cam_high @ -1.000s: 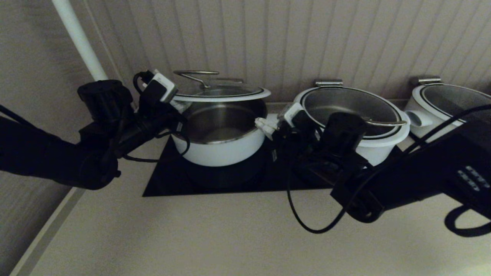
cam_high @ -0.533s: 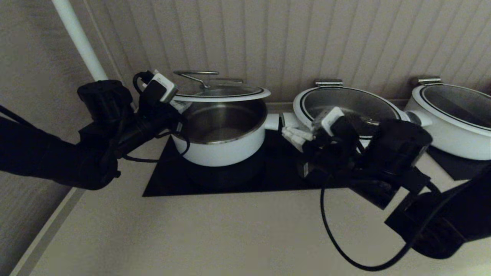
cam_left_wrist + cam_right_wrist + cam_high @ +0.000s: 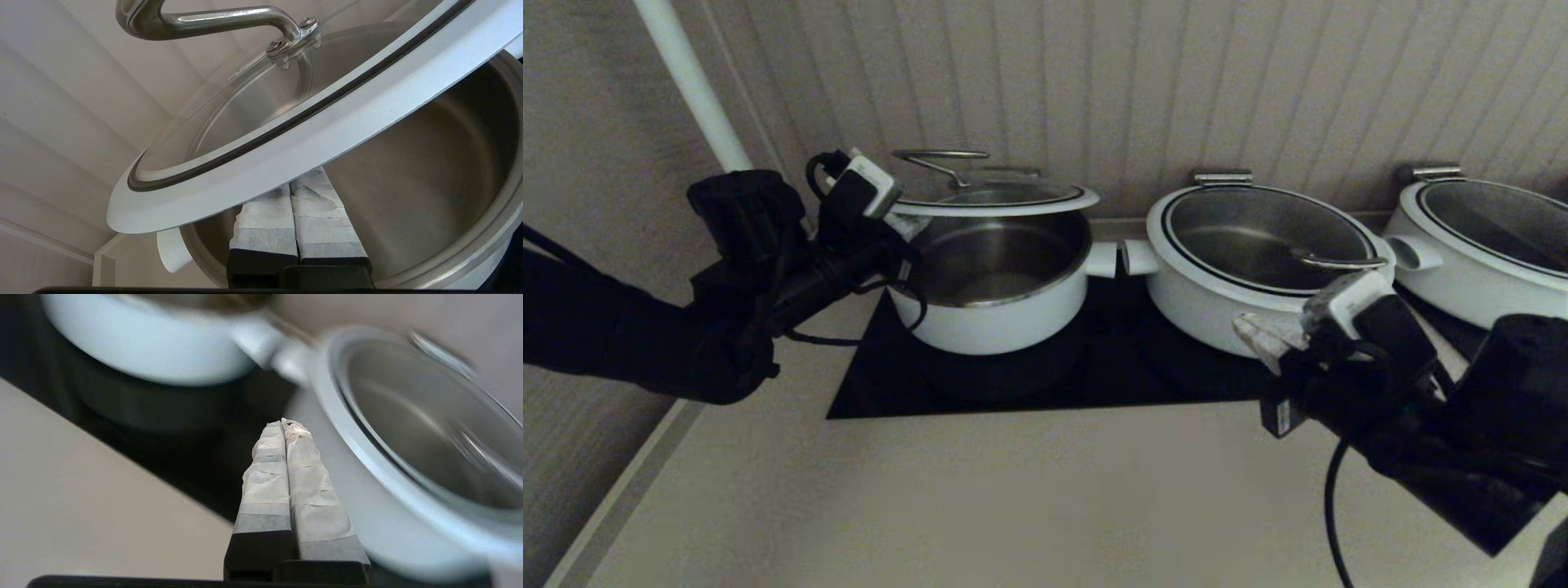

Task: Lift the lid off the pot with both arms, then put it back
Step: Open the pot lid completely

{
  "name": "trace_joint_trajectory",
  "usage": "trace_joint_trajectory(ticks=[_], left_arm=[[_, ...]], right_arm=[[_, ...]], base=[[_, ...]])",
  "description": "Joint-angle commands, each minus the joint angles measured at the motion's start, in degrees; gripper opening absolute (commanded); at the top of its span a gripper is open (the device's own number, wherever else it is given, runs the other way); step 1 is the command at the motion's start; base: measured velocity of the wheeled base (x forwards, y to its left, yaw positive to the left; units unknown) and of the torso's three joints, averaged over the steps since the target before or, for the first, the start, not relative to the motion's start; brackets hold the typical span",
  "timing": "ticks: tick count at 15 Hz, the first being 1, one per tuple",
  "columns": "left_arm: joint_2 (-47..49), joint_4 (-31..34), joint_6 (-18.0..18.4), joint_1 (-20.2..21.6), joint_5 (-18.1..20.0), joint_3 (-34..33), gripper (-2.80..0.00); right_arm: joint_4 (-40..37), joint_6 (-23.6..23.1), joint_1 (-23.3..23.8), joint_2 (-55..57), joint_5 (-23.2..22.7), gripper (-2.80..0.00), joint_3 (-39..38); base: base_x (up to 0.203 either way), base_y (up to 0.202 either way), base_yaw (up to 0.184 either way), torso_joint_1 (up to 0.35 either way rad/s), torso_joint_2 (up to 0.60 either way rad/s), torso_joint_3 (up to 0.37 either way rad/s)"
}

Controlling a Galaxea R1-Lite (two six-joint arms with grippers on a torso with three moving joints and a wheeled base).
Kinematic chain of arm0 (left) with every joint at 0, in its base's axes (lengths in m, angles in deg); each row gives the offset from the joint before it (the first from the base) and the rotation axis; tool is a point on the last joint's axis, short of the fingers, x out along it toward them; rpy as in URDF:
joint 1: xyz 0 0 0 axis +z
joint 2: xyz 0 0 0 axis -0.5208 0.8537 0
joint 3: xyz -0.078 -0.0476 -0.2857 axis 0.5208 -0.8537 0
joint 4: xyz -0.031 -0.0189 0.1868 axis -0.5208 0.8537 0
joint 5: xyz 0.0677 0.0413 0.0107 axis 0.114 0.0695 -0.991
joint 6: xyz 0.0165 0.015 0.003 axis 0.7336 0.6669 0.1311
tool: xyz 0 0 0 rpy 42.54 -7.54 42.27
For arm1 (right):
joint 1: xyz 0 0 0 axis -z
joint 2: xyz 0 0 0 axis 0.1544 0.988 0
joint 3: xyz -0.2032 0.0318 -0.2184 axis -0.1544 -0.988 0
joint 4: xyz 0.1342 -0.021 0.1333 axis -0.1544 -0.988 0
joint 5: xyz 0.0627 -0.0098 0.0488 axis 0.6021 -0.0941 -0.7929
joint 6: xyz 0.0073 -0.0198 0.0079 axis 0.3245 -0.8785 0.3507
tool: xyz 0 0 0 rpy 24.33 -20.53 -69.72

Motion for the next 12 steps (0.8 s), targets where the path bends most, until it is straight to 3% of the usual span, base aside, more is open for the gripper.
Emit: trace_joint_trajectory(ticks=[1, 3, 7, 12], left_arm=[[-0.2, -0.4, 0.2, 0.0, 0.1, 0.0, -2.80], [-0.5, -0.4, 0.1, 0.0, 0.1, 0.0, -2.80], [-0.6, -0.4, 0.1, 0.0, 0.1, 0.0, -2.80], [-0.3, -0.4, 0.1, 0.0, 0.1, 0.1, -2.80]], right_arm=[[0.0, -0.2, 1.3, -4.7, 1.2, -2.80, -4.5], [-0.1, -0.2, 1.8, -6.5, 2.5, -2.80, -7.6], [-0.9, -0.2, 2.1, -9.8, 11.8, -2.80, -14.6], [-2.9, -0.1, 2.4, -15.3, 13.4, -2.80, -22.7]], base=[[0.000, 0.000, 0.000, 0.000, 0.00, 0.000], [0.000, 0.000, 0.000, 0.000, 0.00, 0.000], [0.000, 0.000, 0.000, 0.000, 0.00, 0.000], [0.000, 0.000, 0.000, 0.000, 0.00, 0.000]])
